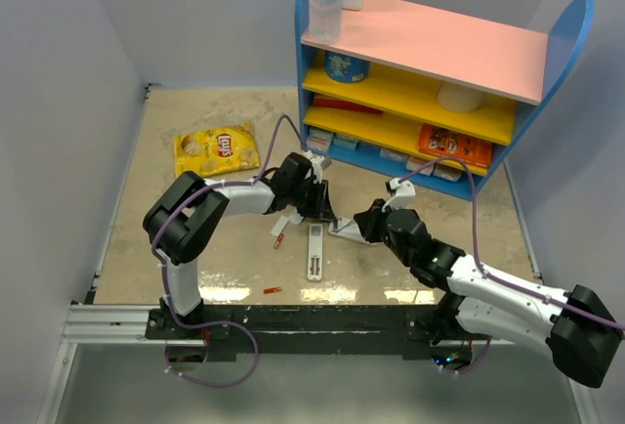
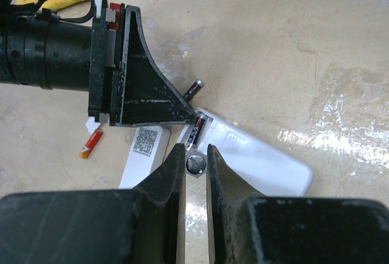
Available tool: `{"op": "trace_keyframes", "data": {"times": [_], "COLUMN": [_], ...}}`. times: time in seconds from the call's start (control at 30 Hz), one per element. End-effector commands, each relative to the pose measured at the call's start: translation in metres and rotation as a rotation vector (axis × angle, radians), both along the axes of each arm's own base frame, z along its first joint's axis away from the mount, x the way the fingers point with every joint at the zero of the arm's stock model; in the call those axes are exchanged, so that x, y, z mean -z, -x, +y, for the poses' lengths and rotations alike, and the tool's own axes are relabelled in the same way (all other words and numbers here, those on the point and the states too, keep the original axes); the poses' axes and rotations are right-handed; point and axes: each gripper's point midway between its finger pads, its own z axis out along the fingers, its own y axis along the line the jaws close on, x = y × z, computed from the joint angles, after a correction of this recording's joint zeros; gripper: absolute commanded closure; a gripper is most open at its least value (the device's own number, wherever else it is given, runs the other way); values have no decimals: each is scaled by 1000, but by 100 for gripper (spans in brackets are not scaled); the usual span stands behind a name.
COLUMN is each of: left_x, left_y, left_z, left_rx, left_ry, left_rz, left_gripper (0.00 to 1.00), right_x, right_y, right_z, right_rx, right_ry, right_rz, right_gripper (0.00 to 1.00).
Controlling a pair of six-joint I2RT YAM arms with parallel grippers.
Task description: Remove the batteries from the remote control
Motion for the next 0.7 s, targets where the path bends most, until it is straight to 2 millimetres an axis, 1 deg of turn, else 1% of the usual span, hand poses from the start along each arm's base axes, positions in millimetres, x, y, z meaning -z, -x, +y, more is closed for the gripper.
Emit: {"op": "trace_keyframes", "data": {"times": [0.0, 0.03, 0.17, 0.33, 0.47, 0.57, 0.67], "left_x": [-31, -35, -49, -59, -55, -49, -46], "left_y": [-6, -7, -11, -16, -17, -16, -16], "left_z": [-6, -7, -7, -7, -7, -8, -7], "left_rx": [-10, -14, -23, -37, -29, -22, -22], "left_ry": [48, 53, 73, 77, 70, 59, 51], "left_rz": [-51, -56, -81, -103, -100, -92, -88], "left_gripper": [70, 68, 67, 67, 67, 67, 68], "right_x": [-3, -4, -6, -15, -24, -20, -14], "right_y": [-11, -12, -12, -13, -13, -15, -15], "right_z": [-7, -6, -7, -8, -7, -9, -5], "right_rx": [56, 56, 58, 58, 49, 48, 26], "right_ry": [31, 30, 32, 27, 34, 69, 93], "right_rz": [-38, -41, -54, -74, -84, -77, -65], "right_gripper": [100, 100, 100, 100, 100, 100, 100]}}
